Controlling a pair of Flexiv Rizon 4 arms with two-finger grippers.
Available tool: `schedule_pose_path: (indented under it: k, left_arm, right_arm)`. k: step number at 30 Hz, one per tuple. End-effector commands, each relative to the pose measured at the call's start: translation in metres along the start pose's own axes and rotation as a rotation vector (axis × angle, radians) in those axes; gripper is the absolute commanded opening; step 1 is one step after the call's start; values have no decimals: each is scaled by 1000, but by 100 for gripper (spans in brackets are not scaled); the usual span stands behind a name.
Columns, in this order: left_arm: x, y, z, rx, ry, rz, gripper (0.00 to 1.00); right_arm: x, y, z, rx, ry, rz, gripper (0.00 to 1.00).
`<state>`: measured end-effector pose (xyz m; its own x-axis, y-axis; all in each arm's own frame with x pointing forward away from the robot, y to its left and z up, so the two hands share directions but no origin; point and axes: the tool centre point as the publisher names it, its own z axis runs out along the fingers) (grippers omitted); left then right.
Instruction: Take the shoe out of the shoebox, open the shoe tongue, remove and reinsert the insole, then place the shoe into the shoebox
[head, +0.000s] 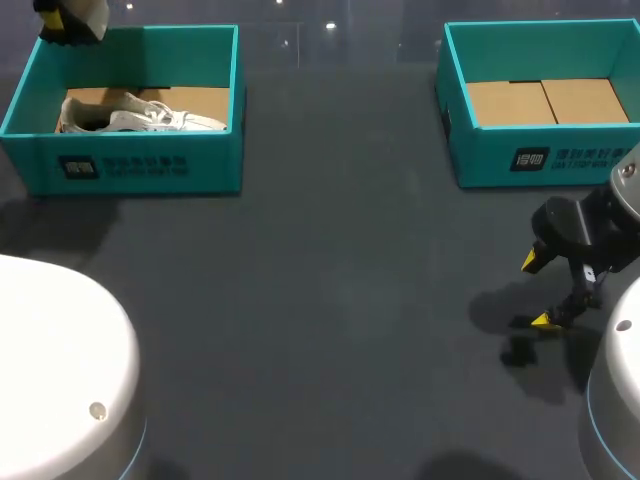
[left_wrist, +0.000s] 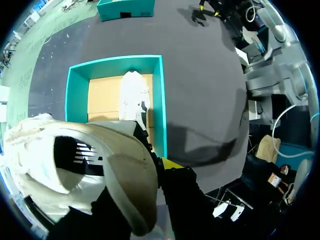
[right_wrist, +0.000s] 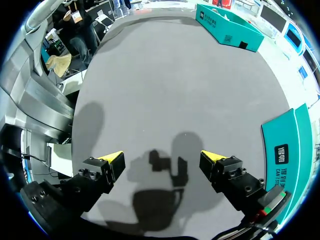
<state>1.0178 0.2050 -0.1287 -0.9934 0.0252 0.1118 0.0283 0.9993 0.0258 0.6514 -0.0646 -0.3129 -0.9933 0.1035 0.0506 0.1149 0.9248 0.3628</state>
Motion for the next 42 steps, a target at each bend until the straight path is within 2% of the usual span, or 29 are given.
schedule_pose_path:
  k: [1,4,6,7,9,10,17,22,25,27,28,40,42]
  left_arm:
    - [-6,7,0,2,2,11,0]
    - [-29,32,8,3,13,25,0]
    - [-46,51,11,34,42,60,0]
    - [-54,59,13,-5,13,6,0]
    - [-66,72,16,35,33,55,0]
    - [-73,78,18,26,32,39,0]
    - [-96,99,24,54,50,183,0]
    - [-99,103,25,-2,24,344,0]
    - [-94,108,23,-80,-50,541,0]
    - [-90,114,20,-102,-84,680,0]
    - [-92,117,17,-82,-103,661,0]
    - [-92,117,17,-82,-103,661,0]
    - [-97,116,18,-94,-112,750,0]
  right_arm:
    - [2,0,0,2,-3,0,100]
    - [2,0,0,2,-3,0,100]
    - [2,0,0,2,-3,0,100]
    - [2,0,0,2,-3,0,100]
    - [2,0,0,2,-3,0,100]
    - [2,0,0,2,-3,0,100]
    - [2,0,0,2,-3,0,100]
    - [2,0,0,2,-3,0,100]
    - [2,0,0,2,-3,0,100]
    - [2,0,0,2,-3,0,100]
    - [2,0,0,2,-3,0,100]
    - [2,0,0,2,-3,0,100]
    - [2,0,0,2,-3,0,100]
